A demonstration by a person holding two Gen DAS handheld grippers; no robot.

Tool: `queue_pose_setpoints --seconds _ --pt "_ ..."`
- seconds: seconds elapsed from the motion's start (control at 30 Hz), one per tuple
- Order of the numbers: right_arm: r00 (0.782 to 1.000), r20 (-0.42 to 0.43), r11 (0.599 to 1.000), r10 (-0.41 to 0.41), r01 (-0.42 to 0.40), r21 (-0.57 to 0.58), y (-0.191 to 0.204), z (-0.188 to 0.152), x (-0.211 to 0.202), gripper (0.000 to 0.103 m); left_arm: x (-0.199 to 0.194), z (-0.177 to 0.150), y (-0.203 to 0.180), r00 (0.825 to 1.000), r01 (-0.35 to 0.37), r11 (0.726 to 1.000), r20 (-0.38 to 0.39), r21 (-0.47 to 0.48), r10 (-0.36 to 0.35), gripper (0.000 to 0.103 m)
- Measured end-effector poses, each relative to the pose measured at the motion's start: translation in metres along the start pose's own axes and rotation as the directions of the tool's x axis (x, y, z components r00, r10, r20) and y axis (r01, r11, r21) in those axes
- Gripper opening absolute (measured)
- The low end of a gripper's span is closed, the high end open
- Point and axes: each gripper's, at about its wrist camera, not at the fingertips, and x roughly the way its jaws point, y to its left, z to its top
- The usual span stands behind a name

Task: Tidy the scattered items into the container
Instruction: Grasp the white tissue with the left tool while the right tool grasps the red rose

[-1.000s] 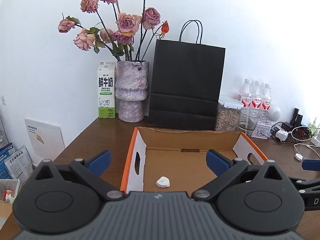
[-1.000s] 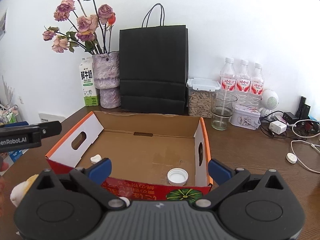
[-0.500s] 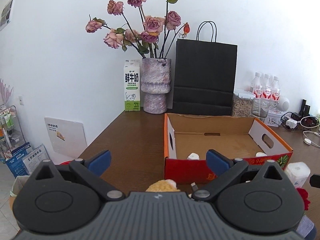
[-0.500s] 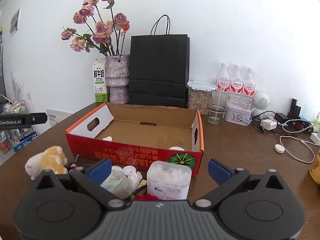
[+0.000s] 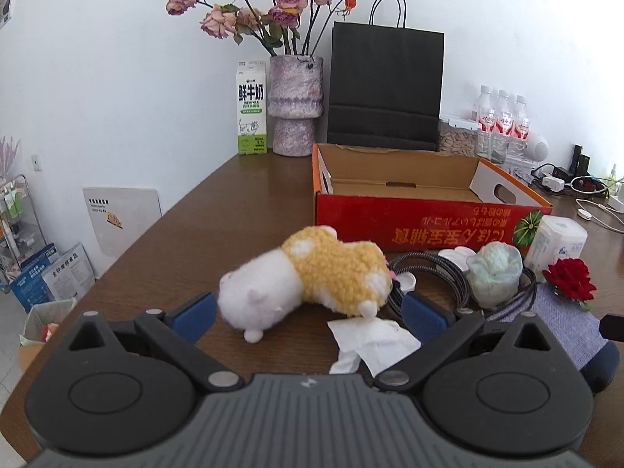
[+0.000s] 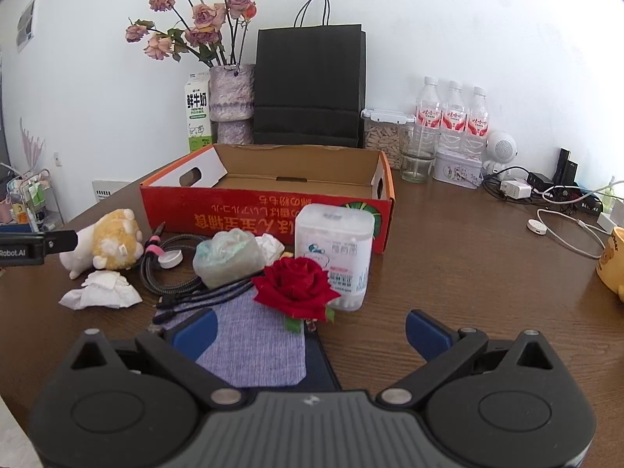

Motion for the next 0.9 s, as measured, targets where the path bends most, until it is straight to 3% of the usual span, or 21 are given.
queue_pose_setpoints --seconds 0.7,0.9 --pt "1.0 0.008 1.0 -0.009 0.009 -0.03 0.015 0.004 0.022 0.103 0.028 -0.01 -0.024 0.996 0.067 0.996 -0.066 0.061 -0.063 0.103" --pt "1.0 0.014 1.0 -0.016 0.016 0.009 0.008 0.015 0.038 0.093 0.037 -0.012 -0.026 0.992 0.084 0.994 -0.102 0.065 -0.077 0.089"
